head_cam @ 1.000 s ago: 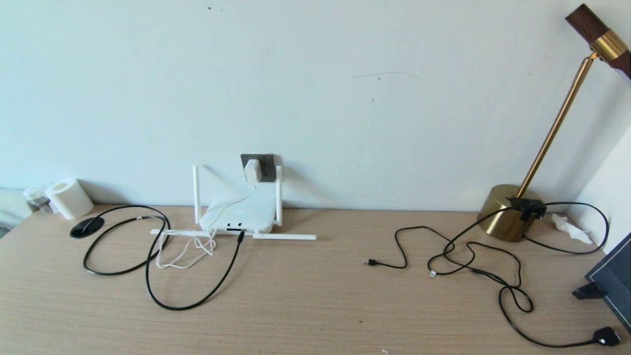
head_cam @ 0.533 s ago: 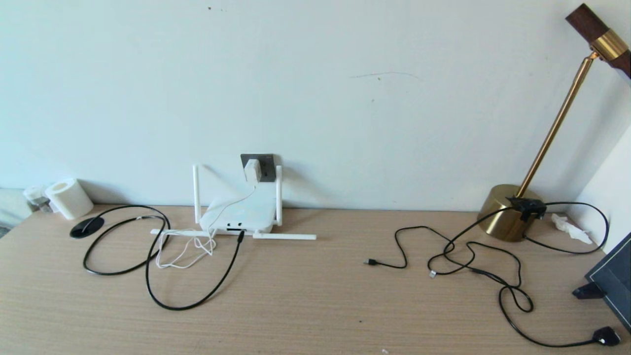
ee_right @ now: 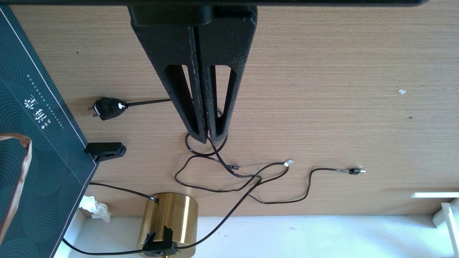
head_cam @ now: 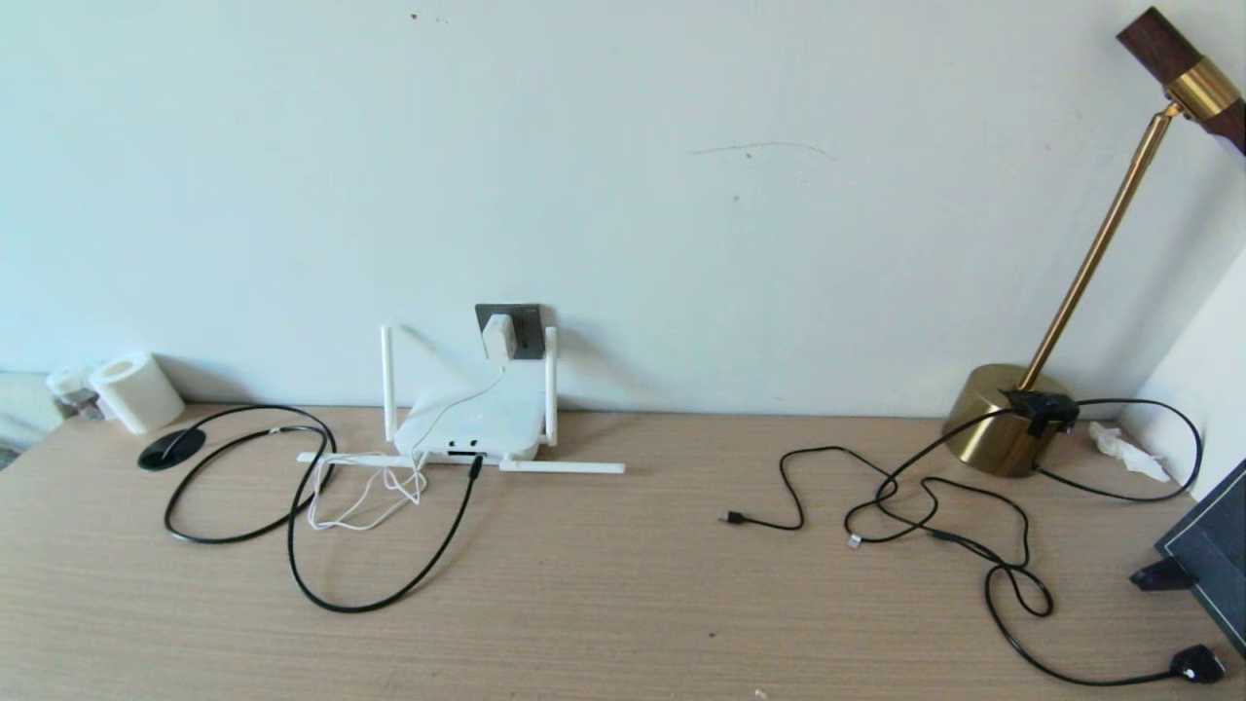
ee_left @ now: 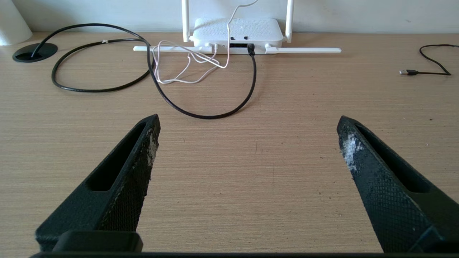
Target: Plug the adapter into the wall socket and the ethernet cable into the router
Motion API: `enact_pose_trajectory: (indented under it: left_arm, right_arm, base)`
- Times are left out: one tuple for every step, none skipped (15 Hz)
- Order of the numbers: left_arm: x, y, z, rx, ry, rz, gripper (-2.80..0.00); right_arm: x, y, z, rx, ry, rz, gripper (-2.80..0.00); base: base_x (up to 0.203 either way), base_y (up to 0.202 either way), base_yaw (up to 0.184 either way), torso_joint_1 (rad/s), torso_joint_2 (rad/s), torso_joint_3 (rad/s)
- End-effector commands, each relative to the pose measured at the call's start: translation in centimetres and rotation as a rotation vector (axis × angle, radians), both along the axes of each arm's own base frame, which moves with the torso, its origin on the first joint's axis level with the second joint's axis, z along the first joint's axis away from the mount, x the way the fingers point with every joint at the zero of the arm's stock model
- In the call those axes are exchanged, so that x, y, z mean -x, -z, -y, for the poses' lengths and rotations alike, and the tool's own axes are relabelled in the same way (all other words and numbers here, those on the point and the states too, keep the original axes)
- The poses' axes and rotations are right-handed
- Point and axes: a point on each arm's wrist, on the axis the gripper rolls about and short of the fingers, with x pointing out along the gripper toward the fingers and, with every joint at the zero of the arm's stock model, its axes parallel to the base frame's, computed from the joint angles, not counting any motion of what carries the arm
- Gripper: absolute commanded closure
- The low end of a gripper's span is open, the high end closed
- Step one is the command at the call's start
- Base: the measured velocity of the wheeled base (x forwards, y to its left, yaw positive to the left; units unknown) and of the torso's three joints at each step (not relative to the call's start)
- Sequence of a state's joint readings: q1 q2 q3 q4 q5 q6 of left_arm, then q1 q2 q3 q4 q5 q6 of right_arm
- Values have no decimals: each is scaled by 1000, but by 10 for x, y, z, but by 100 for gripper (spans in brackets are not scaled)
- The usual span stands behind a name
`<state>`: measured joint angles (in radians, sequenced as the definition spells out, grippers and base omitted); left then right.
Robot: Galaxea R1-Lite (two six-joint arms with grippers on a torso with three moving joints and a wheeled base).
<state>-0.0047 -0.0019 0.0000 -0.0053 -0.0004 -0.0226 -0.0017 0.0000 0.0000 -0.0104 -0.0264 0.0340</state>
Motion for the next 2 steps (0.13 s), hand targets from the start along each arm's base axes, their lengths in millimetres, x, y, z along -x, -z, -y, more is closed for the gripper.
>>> enact_pose_trajectory:
  left_arm:
    - [0, 0, 0, 0, -1, -4, -280]
    - [0, 0, 0, 0, -1, -4, -280]
  right_arm:
    - [0, 0, 0, 0, 0, 0, 0]
    - [0, 0, 0, 0, 0, -1, 0]
  base:
    - [0, 0, 0, 0, 0, 0]
    - [0, 0, 0, 0, 0, 0]
